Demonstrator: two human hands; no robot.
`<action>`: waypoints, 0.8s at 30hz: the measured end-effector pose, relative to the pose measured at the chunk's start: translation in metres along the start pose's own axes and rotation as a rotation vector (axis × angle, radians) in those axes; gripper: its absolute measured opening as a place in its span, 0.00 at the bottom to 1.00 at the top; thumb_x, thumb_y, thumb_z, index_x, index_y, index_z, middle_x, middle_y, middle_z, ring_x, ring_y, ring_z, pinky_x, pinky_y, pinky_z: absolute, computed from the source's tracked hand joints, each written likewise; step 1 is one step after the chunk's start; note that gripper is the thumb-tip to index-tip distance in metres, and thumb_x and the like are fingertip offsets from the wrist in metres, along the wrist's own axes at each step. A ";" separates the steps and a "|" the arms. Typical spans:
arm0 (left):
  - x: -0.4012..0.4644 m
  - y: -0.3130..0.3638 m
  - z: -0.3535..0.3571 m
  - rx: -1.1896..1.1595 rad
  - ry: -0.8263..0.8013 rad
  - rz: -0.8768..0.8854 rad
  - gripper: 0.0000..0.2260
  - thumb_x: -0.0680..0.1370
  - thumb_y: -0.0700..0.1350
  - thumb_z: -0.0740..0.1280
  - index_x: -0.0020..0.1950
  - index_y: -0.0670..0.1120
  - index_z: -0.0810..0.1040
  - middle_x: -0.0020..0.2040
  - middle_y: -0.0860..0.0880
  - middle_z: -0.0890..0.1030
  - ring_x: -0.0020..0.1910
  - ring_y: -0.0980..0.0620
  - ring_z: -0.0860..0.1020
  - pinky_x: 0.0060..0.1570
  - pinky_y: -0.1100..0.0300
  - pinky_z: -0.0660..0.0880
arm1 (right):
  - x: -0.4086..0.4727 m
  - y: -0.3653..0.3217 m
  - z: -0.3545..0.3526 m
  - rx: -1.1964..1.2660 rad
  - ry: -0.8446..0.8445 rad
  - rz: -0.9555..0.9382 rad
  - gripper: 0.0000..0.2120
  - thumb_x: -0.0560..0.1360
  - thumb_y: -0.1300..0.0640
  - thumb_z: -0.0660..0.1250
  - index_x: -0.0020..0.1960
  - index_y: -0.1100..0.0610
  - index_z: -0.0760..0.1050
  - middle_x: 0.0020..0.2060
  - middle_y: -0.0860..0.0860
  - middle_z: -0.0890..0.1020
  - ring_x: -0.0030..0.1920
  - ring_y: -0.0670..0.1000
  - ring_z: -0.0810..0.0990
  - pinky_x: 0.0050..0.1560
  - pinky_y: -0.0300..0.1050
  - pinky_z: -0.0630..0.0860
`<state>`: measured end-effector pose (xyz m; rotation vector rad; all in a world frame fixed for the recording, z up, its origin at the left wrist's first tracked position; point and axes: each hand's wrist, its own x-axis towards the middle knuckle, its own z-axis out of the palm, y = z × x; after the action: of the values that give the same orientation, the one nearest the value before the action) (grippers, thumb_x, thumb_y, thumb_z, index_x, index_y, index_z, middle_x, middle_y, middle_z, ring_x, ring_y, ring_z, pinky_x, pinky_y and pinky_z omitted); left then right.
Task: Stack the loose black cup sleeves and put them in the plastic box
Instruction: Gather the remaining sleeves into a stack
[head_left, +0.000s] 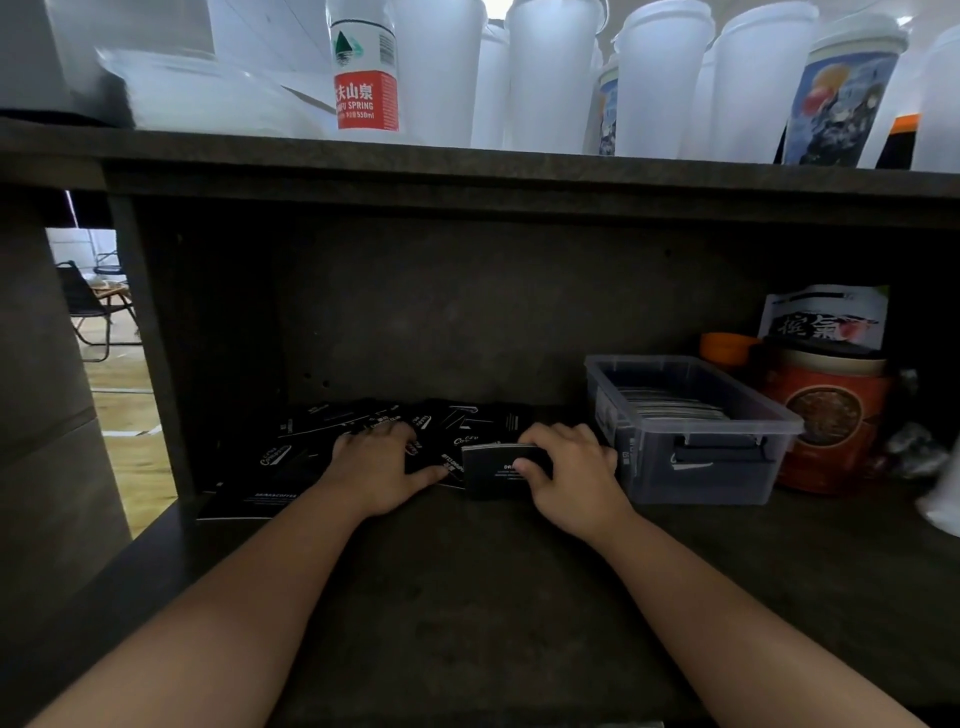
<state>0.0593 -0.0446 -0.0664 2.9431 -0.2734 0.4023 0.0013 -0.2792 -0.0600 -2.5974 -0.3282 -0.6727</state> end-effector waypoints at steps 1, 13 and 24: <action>0.000 -0.003 0.000 -0.024 -0.033 -0.023 0.36 0.72 0.71 0.61 0.74 0.51 0.63 0.72 0.49 0.70 0.70 0.48 0.68 0.69 0.49 0.62 | 0.000 0.000 0.001 0.005 0.000 0.002 0.08 0.78 0.49 0.64 0.57 0.45 0.73 0.52 0.43 0.76 0.60 0.48 0.67 0.60 0.53 0.62; -0.001 -0.020 -0.021 -0.139 0.617 -0.114 0.08 0.79 0.39 0.62 0.56 0.45 0.78 0.39 0.43 0.80 0.38 0.44 0.79 0.35 0.54 0.76 | -0.002 0.001 0.004 -0.031 -0.011 -0.007 0.13 0.77 0.46 0.64 0.61 0.45 0.71 0.55 0.43 0.75 0.61 0.48 0.67 0.62 0.54 0.65; -0.010 -0.011 -0.030 -1.065 0.039 0.003 0.08 0.81 0.44 0.62 0.48 0.44 0.79 0.43 0.50 0.82 0.41 0.53 0.83 0.41 0.59 0.79 | 0.002 0.003 0.004 -0.020 0.061 0.062 0.11 0.81 0.54 0.56 0.61 0.47 0.72 0.54 0.46 0.77 0.57 0.48 0.71 0.56 0.51 0.67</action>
<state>0.0449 -0.0269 -0.0417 1.8888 -0.3446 0.2063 0.0059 -0.2799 -0.0629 -2.5887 -0.2219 -0.7348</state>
